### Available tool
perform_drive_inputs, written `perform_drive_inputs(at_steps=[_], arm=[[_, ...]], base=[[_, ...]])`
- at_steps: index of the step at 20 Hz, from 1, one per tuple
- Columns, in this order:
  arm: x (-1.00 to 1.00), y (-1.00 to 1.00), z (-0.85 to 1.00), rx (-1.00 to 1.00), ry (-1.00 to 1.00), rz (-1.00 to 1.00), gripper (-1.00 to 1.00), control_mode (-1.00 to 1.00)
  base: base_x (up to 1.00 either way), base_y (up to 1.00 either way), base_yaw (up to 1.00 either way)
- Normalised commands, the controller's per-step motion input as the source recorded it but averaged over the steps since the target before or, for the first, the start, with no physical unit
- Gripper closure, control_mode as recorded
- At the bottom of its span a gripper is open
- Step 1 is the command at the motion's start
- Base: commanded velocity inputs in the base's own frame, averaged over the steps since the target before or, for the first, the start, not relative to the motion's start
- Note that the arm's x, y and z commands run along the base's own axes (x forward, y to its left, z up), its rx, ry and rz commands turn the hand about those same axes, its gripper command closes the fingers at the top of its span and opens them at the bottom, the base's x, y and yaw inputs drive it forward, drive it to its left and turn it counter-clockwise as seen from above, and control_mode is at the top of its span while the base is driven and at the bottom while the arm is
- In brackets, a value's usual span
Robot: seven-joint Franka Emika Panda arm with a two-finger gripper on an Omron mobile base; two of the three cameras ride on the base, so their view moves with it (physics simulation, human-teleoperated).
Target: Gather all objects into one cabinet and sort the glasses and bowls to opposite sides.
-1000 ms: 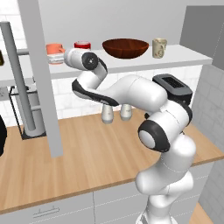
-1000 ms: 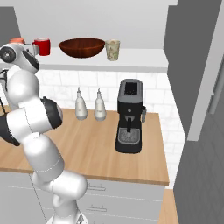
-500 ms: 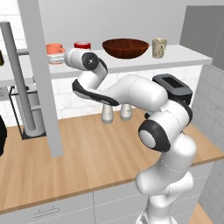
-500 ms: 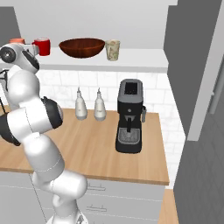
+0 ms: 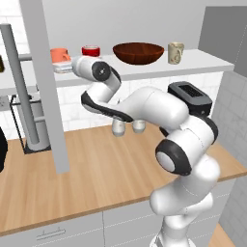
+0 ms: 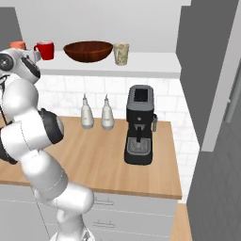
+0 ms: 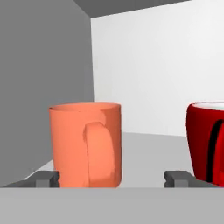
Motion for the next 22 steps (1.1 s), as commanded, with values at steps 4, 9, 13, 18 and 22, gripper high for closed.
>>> perform_drive_inputs(at_steps=[4,9,13,18,22], arm=[[-0.44,-0.47,0.14,0.0,0.0,0.0,-1.0,-1.0],[-0.53,-0.74,0.4,0.0,0.01,-0.01,-1.0,-1.0],[-0.48,-0.75,0.54,0.0,0.09,0.0,-1.0,-1.0],[-0.54,-0.68,0.51,0.0,0.14,0.0,-1.0,-1.0],[-0.66,-0.83,0.19,0.0,0.1,0.0,-1.0,-1.0]], base=[[0.0,0.0,0.0],[0.0,0.0,0.0],[0.0,0.0,0.0],[0.0,0.0,0.0],[0.0,0.0,0.0]])
